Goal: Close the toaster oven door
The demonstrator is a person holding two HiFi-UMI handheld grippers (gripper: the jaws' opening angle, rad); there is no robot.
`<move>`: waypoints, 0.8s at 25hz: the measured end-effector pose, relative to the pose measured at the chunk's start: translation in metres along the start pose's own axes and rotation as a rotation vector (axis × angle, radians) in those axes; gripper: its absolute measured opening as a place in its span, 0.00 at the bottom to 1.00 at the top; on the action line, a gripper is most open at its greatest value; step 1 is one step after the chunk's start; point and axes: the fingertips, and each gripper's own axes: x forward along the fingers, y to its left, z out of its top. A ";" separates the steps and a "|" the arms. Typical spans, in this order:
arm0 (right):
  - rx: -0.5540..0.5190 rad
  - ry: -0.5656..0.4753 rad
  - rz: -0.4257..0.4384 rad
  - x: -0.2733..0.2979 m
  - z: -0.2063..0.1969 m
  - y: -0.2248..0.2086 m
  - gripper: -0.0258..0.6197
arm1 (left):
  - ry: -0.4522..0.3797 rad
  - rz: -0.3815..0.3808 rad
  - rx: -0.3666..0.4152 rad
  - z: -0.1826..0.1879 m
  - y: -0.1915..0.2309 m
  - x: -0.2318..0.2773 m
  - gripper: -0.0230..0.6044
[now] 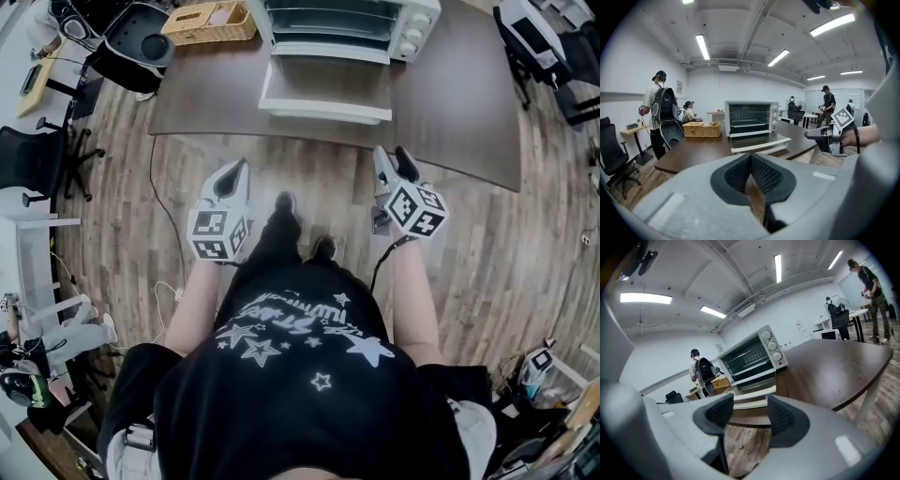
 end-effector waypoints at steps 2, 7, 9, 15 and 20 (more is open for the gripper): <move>-0.014 0.015 -0.018 0.008 -0.001 -0.004 0.40 | 0.005 0.002 0.005 0.001 0.004 0.009 0.05; -0.049 0.062 -0.054 0.031 -0.007 -0.015 0.40 | 0.029 -0.016 -0.016 -0.003 0.009 0.037 0.05; -0.057 0.089 -0.059 0.042 -0.011 -0.016 0.39 | 0.042 -0.032 -0.021 -0.006 0.011 0.048 0.05; -0.108 0.150 -0.116 0.077 -0.017 -0.025 0.37 | 0.073 -0.058 -0.050 -0.011 0.024 0.079 0.05; -0.189 0.218 -0.171 0.101 -0.025 -0.036 0.35 | 0.102 -0.077 -0.059 -0.016 0.035 0.101 0.05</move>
